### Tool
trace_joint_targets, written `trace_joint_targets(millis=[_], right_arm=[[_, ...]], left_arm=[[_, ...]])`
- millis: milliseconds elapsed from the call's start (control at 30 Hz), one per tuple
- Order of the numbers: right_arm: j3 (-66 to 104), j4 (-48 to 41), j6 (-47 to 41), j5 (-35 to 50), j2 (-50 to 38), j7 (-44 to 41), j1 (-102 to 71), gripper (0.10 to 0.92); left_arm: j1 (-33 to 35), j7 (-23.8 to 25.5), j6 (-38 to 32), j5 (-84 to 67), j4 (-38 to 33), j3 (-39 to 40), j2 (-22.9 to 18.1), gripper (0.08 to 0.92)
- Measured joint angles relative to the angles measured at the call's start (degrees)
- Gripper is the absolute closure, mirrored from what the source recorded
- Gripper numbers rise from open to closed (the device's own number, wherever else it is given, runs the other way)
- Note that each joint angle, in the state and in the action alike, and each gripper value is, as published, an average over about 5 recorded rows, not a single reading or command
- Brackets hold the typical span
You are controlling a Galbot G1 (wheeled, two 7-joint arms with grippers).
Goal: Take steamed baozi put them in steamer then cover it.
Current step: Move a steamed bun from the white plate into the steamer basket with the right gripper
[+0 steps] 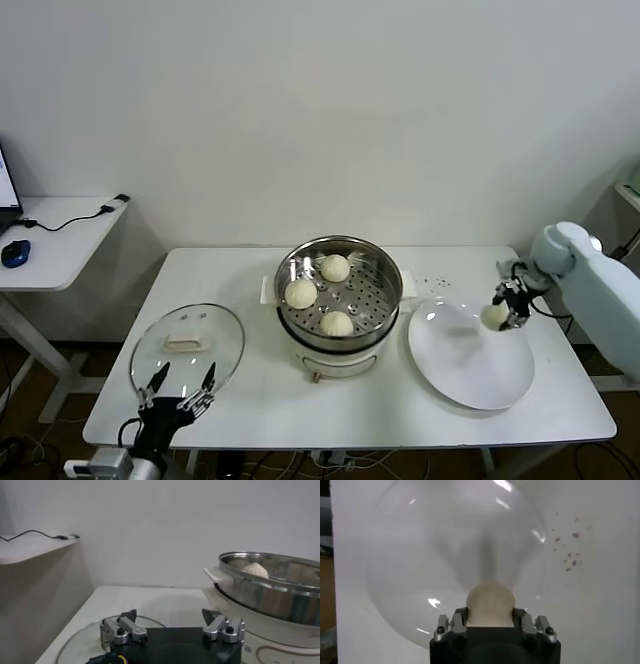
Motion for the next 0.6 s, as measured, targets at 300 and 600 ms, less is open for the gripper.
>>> trace_joint_targets(millis=[300, 600], right_arm=[[-17.4, 5.1, -7.2, 16.9, 1.4, -2.0, 19.4, 0.431], [-29.4, 4.4, -11.9, 26.8, 8.7, -2.3, 31.5, 0.431]], left_arm=[[-0.6, 0.0, -0.1, -0.2, -0.9, -0.3, 0.1, 0.177], [-1.3, 0.0, -0.3, -0.3, -1.4, -0.6, 0.1, 0.177]])
